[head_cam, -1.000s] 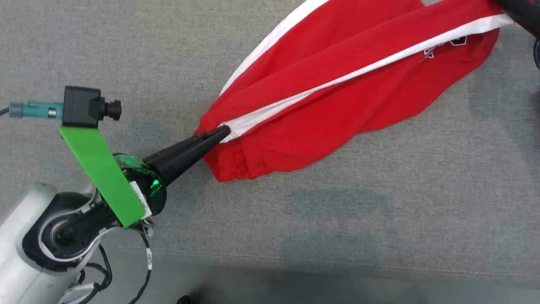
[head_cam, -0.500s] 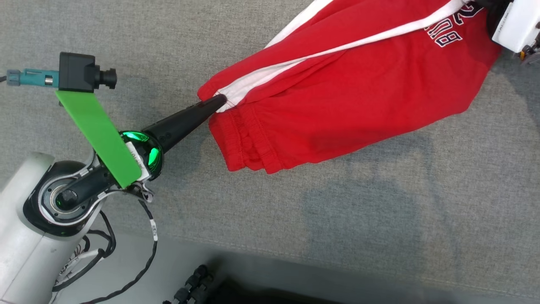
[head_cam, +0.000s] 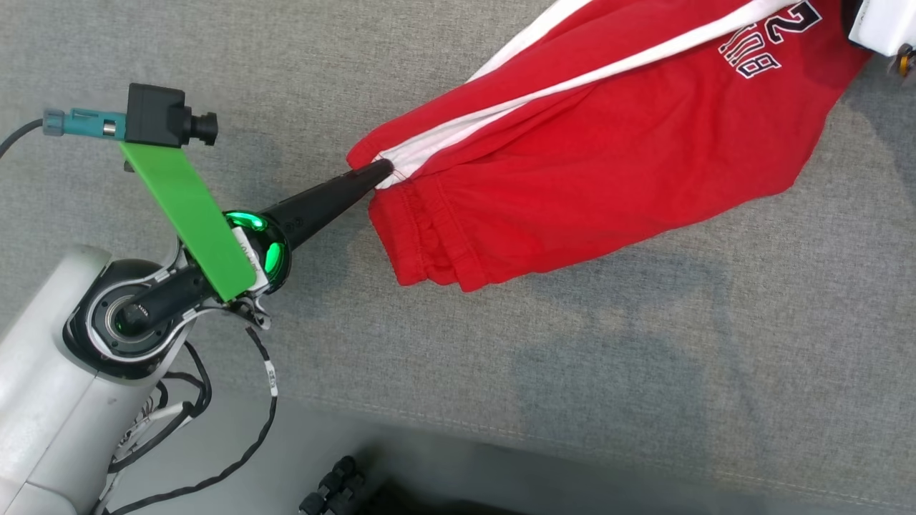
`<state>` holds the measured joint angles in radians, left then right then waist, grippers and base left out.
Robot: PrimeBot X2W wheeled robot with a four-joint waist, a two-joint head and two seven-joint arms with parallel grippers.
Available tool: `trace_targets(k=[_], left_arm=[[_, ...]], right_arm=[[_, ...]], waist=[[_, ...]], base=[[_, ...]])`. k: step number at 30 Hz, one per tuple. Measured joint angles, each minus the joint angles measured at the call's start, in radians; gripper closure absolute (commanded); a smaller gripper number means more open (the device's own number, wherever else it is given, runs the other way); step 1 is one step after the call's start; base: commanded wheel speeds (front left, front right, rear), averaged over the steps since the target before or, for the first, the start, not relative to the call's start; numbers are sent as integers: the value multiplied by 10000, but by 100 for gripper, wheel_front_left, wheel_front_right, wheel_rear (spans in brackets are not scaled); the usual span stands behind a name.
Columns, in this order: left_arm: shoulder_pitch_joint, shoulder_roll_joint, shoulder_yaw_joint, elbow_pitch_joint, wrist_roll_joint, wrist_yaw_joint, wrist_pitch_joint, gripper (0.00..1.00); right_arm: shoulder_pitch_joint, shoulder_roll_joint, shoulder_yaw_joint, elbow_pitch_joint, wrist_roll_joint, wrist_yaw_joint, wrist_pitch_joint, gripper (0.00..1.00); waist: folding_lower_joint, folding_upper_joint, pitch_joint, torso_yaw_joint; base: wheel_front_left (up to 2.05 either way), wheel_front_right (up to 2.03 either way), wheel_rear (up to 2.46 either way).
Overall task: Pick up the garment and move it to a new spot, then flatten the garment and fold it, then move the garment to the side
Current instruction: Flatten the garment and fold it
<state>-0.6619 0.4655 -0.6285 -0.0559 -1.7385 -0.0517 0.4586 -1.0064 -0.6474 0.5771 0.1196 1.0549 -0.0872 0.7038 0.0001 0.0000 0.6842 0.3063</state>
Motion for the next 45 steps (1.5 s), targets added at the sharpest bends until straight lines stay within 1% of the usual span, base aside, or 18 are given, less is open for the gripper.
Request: trace_targets(k=[10, 13, 19, 24, 29, 41, 42, 44, 45], left_arm=[[-254, -153, -82, 359, 4, -48, 167, 100], [-370, -209, -90, 500, 21, -104, 173, 100], [-457, -424, -96, 761, 21, -203, 173, 100], [-459, -550, -151, 986, 19, -274, 173, 100], [-459, -566, -128, 1147, 17, -288, 173, 100], [-533, -918, -247, 1522, -8, -374, 265, 100], [-576, -938, -265, 1580, -8, -374, 307, 100], [-668, -965, -295, 1722, 29, -374, 301, 69], [-703, -982, -293, 1789, 36, -374, 290, 57]], right_arm=[[-839, 263, 313, 533, 4, -44, 1001, 100], [-1092, 272, 385, 715, 4, -128, 1312, 100], [-1298, 242, 435, 1014, 0, -138, 1624, 100], [-1299, -54, 412, 1315, 0, -209, 1946, 100], [-1432, 130, 268, 1402, 19, -224, 2052, 100], [-1847, 190, 351, 1881, -77, -368, 2665, 100], [-1854, 209, 372, 1906, -113, -368, 2667, 92], [-1907, 268, 407, 1944, -224, -368, 2660, 0], [-1950, 305, 407, 1967, -297, -368, 2642, 0]], waist=[[-1, 0, -170, 157], [0, 0, -175, 197], [0, 0, -248, 224], [-1, 0, -405, 287], [-1, 0, -477, 317], [-1, 0, -499, 470], [-1, 0, -492, 484], [-1, 0, -475, 511], [-1, 0, -467, 524]], base=[[0, 0, 0], [0, 0, 0], [0, 0, 0], [0, 0, 0], [0, 0, 0], [0, 0, 0], [0, 0, 0], [0, 0, 0], [0, 0, 0]])
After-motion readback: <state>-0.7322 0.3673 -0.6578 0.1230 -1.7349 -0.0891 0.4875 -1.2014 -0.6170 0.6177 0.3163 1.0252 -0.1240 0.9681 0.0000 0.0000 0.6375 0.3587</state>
